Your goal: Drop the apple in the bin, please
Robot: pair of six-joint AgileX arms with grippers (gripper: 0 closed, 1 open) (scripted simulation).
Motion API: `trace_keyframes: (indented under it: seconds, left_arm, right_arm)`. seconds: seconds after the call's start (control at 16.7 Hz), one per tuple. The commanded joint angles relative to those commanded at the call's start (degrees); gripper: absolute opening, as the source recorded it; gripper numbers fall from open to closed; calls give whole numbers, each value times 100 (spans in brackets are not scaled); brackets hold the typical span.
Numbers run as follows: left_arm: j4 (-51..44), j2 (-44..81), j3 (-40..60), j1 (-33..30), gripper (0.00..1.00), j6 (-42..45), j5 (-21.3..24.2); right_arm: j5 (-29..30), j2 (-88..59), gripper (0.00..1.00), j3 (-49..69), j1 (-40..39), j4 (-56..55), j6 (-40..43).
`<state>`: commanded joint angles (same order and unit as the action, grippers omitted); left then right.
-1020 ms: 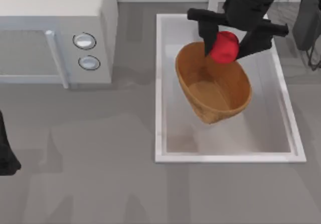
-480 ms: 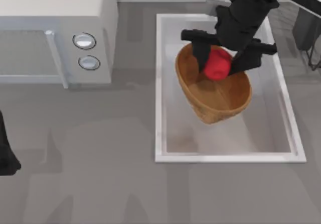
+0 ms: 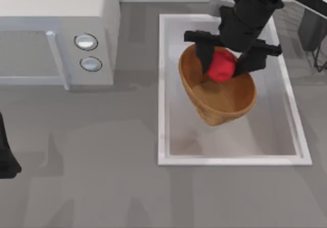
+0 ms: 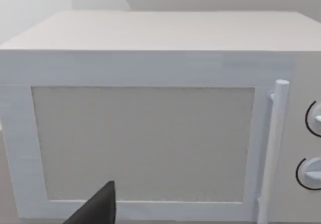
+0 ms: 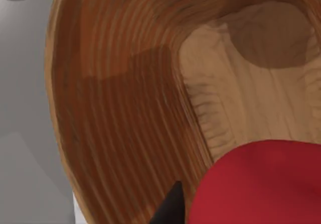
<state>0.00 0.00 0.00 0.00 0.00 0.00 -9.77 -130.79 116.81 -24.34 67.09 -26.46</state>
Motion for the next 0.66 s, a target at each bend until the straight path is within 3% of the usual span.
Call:
trace_keyframes:
  seconds: [0.3, 0.66]
  left_arm:
    - [0, 0, 0, 0, 100, 0, 0]
    - [0, 0, 0, 0, 100, 0, 0]
  right_arm:
    - [0, 0, 98, 0, 0, 0, 0]
    - [0, 0, 100, 0, 0, 0, 0]
